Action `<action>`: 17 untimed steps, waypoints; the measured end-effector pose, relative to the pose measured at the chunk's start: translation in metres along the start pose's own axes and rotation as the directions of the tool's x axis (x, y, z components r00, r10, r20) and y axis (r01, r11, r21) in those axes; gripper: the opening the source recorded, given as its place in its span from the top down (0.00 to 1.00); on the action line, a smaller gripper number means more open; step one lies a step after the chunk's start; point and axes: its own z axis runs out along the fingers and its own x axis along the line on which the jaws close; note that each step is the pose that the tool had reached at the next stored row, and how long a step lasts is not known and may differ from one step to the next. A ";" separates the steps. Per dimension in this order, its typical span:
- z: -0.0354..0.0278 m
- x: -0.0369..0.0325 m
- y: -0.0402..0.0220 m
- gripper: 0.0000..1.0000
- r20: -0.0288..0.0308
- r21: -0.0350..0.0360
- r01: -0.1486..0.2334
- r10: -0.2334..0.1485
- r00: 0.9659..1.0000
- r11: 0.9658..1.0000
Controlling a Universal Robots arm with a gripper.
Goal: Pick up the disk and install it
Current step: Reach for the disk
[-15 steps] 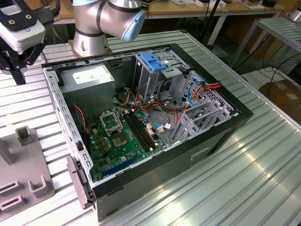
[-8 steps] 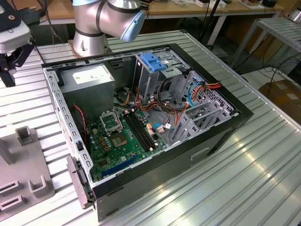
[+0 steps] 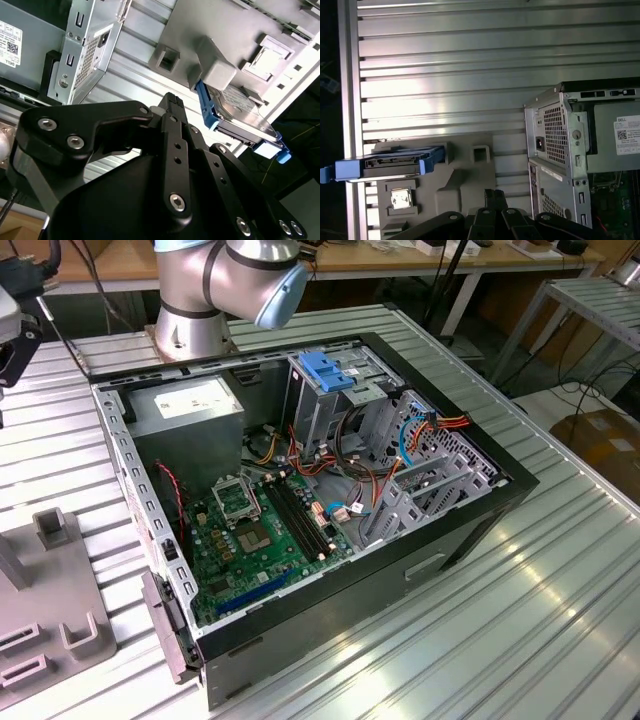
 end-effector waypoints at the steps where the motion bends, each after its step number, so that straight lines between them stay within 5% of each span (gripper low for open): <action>1: 0.0000 0.0022 -0.0002 0.90 0.000 0.000 0.000 0.000 1.000 1.000; 9: -0.0004 0.0186 -0.0013 0.90 0.000 0.000 0.000 0.000 1.000 1.000; 17: -0.0004 0.0206 -0.0014 0.90 0.000 0.000 -0.001 0.001 1.000 1.000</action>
